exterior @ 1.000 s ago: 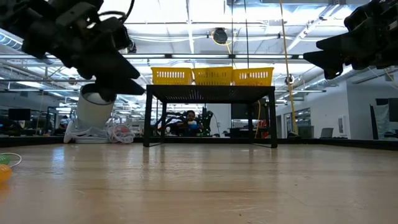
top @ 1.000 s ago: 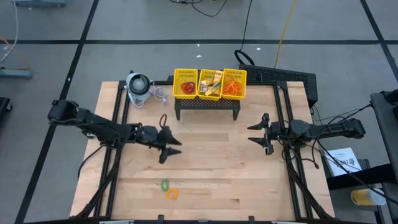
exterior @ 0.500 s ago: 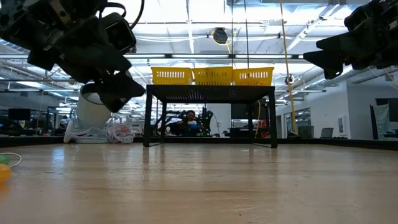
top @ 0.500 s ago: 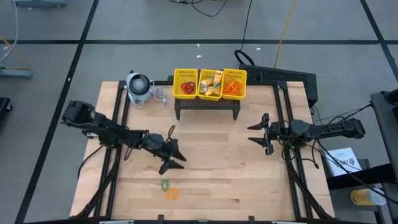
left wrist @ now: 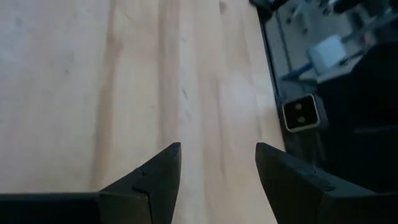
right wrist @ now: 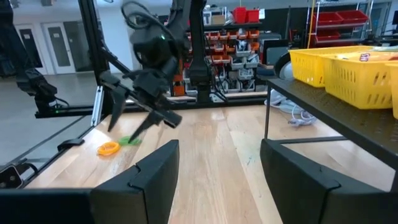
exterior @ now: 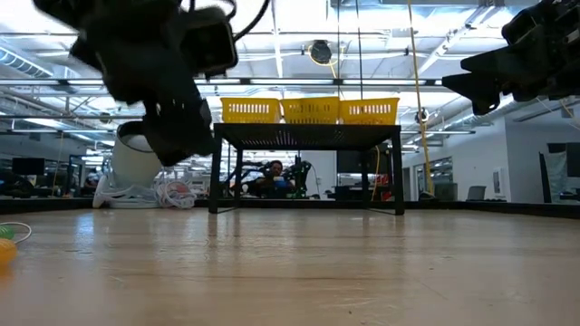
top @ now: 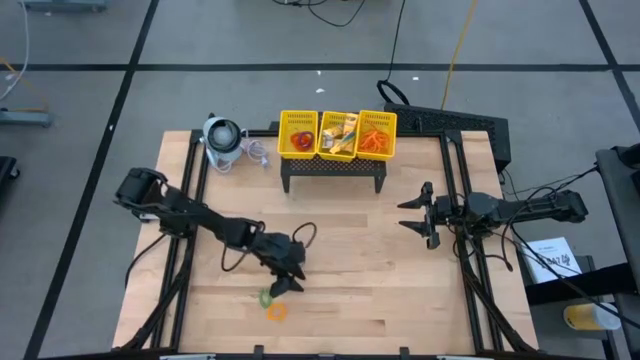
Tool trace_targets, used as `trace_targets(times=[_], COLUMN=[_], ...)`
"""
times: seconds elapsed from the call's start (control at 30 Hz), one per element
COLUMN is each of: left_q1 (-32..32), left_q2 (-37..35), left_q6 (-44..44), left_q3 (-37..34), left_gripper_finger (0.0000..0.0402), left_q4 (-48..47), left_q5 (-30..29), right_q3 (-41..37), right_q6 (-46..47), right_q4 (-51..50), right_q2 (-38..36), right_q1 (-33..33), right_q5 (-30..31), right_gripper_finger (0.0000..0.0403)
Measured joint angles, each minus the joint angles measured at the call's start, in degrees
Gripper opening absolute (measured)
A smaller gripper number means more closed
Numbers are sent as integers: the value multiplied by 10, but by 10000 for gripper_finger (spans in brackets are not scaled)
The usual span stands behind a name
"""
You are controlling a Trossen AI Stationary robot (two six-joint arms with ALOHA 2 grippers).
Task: Pick & Place Office Desk Supplies
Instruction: Put the yellow spring keychain into the left yellow bin on the shelf
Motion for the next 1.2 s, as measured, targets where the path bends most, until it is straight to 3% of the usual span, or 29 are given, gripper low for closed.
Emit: trace_targets(times=[0.2, 0.37, 0.47, 0.8, 0.97, 1.2], left_q1=[-25, -46, -58, -97, -113, -130], left_q2=[-2, 41, 79, 182, 196, 196], left_q6=[27, 8, -31, -139, -130, -91], left_q3=[137, 258, 305, 357, 359, 359], left_gripper_finger=[216, 216, 216, 216, 216, 216], left_q4=[-264, -533, -606, -623, -605, -624], left_q5=[-4, -81, -95, -4, -15, -77], right_q3=[0, 0, 0, 0, 0, 0], right_q6=[0, 0, 0, 0, 0, 0], right_q4=[-1, -1, 0, -1, 0, -1], right_q2=[0, 0, 0, 0, 0, 0], right_q1=[0, 0, 0, 0, 0, 0], right_q5=[0, 0, 0, 0, 0, 0], right_gripper_finger=[215, 215, 215, 215, 215, 215])
